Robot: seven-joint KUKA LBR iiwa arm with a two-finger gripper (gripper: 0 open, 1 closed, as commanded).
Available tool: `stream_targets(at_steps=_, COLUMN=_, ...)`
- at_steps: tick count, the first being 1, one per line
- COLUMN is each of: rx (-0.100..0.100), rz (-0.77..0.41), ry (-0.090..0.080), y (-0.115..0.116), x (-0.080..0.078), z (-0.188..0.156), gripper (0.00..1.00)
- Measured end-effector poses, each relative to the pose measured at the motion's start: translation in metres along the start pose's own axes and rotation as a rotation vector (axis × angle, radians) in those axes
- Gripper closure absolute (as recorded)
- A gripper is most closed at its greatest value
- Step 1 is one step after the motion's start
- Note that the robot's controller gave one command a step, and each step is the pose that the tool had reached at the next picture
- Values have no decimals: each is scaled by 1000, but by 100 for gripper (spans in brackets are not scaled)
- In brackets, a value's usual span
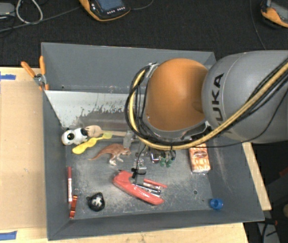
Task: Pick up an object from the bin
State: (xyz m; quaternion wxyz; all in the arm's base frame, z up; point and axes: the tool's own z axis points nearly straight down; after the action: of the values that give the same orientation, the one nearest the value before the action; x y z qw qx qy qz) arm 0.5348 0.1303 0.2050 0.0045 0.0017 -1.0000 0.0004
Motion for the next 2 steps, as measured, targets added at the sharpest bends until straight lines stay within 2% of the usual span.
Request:
stream_targets(at_steps=1, rx=-1, rz=4, ry=-7, y=-1, x=-1, z=-5, gripper=0)
stream_targets(at_steps=2, rx=-3, rz=-2, ry=-11, y=-15, x=-1, z=44, gripper=0)
